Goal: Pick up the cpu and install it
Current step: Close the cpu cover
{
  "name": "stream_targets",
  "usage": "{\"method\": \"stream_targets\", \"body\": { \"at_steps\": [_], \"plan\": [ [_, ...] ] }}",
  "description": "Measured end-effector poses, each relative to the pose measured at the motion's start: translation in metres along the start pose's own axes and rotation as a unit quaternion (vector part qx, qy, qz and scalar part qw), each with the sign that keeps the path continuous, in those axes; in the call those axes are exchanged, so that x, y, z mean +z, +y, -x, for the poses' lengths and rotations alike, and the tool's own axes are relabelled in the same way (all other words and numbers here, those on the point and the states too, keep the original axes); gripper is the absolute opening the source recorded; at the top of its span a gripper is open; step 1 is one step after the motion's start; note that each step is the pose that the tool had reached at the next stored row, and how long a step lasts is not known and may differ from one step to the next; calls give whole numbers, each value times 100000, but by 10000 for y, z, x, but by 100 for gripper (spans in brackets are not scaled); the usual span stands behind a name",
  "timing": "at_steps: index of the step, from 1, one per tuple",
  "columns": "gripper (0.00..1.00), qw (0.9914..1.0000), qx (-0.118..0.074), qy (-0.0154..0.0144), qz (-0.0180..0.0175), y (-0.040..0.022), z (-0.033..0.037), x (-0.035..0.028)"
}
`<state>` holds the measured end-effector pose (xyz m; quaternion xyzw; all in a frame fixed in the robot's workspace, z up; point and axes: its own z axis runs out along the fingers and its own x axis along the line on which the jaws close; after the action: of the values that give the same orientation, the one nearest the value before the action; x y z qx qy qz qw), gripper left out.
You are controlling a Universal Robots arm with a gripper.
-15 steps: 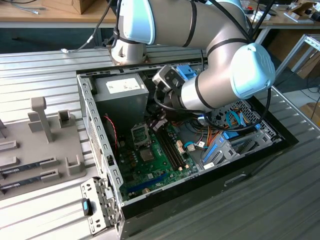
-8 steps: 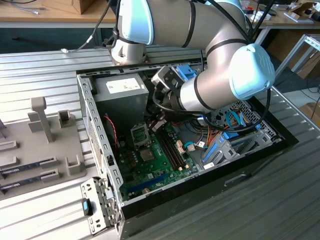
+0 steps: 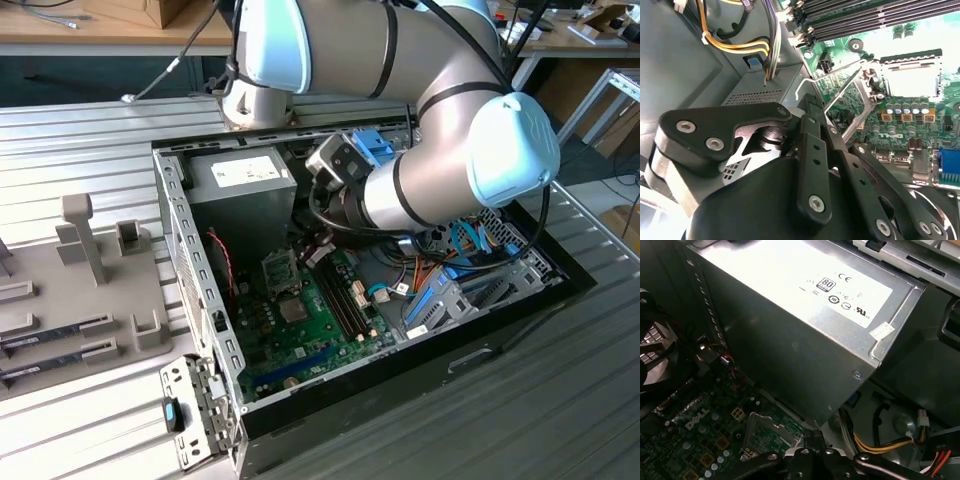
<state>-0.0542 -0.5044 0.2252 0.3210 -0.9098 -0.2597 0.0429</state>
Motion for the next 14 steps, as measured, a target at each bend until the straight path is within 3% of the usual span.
{"method": "stream_targets", "body": {
  "at_steps": [14],
  "plan": [
    [11,99999,-81,-178,251,-114,-111,-96]
  ]
}}
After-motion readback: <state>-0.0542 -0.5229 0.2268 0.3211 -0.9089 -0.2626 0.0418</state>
